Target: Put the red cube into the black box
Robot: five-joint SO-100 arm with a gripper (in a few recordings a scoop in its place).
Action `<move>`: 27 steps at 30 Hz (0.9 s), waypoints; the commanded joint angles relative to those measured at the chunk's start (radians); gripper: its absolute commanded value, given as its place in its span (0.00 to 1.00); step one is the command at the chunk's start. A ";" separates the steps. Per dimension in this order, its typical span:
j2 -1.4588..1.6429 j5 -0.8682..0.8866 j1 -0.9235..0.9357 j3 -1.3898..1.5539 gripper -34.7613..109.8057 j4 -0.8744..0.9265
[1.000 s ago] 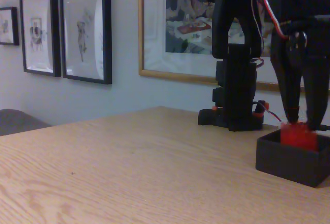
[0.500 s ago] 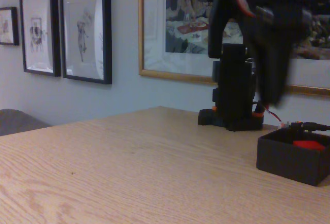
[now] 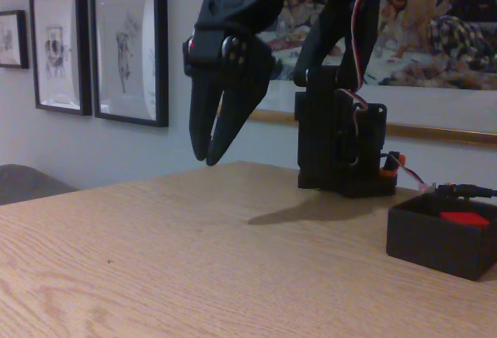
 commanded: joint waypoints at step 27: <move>0.437 0.009 0.028 0.353 0.23 -0.035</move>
